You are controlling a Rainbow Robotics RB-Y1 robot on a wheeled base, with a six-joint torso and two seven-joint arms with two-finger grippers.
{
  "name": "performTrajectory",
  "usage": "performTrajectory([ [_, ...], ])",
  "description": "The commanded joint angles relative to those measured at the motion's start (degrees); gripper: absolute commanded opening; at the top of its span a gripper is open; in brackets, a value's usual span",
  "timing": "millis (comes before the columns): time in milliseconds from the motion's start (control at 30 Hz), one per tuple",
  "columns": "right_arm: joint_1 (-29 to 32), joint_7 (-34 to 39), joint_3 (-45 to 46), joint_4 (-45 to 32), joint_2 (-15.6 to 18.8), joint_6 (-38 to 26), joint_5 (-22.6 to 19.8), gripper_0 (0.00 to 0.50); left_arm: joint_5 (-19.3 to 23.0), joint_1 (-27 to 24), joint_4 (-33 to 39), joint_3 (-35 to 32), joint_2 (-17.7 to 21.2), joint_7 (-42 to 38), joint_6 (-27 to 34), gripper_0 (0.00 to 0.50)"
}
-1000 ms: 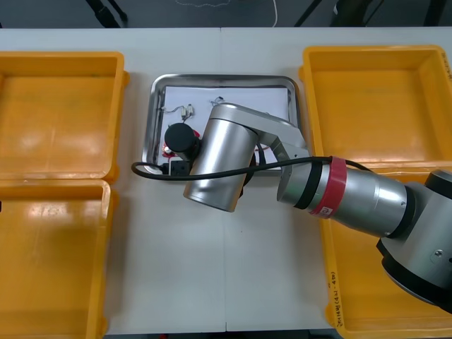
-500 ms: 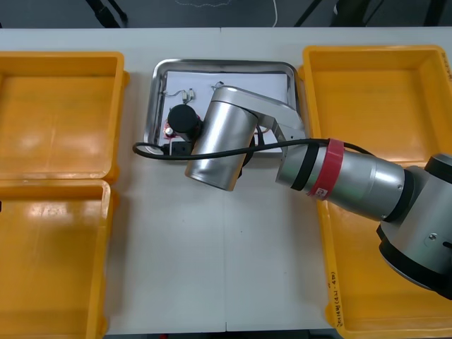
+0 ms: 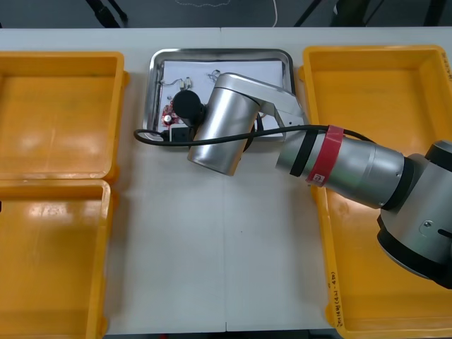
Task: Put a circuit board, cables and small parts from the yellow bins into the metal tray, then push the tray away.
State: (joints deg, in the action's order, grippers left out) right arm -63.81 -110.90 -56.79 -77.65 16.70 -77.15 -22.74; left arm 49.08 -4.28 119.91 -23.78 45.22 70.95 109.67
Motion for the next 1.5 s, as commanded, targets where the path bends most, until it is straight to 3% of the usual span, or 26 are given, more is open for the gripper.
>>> performTrajectory([
  [33, -4.4, -1.6, 2.0, 1.1, -1.1, 1.9, 0.0, 0.000, 0.2, 1.2, 1.2, -0.4, 2.7, 5.9, 0.3, 0.500],
  [567, -6.5, -2.0, 2.2, 7.9, -1.1, 9.9, 0.2, 0.000, 0.2, 1.2, 1.2, -0.4, 2.7, 5.9, 0.3, 0.500],
  [1133, -6.5, -2.5, 2.2, 9.5, -1.1, 15.3, 4.9, 0.000, 0.2, 1.2, 1.2, -0.4, 2.7, 5.9, 0.3, 0.500],
  [1500, -6.5, -2.5, 1.3, 13.3, -1.1, 20.6, 5.0, 0.000, 0.2, 1.2, 1.2, -0.4, 2.7, 5.9, 0.3, 0.500],
])
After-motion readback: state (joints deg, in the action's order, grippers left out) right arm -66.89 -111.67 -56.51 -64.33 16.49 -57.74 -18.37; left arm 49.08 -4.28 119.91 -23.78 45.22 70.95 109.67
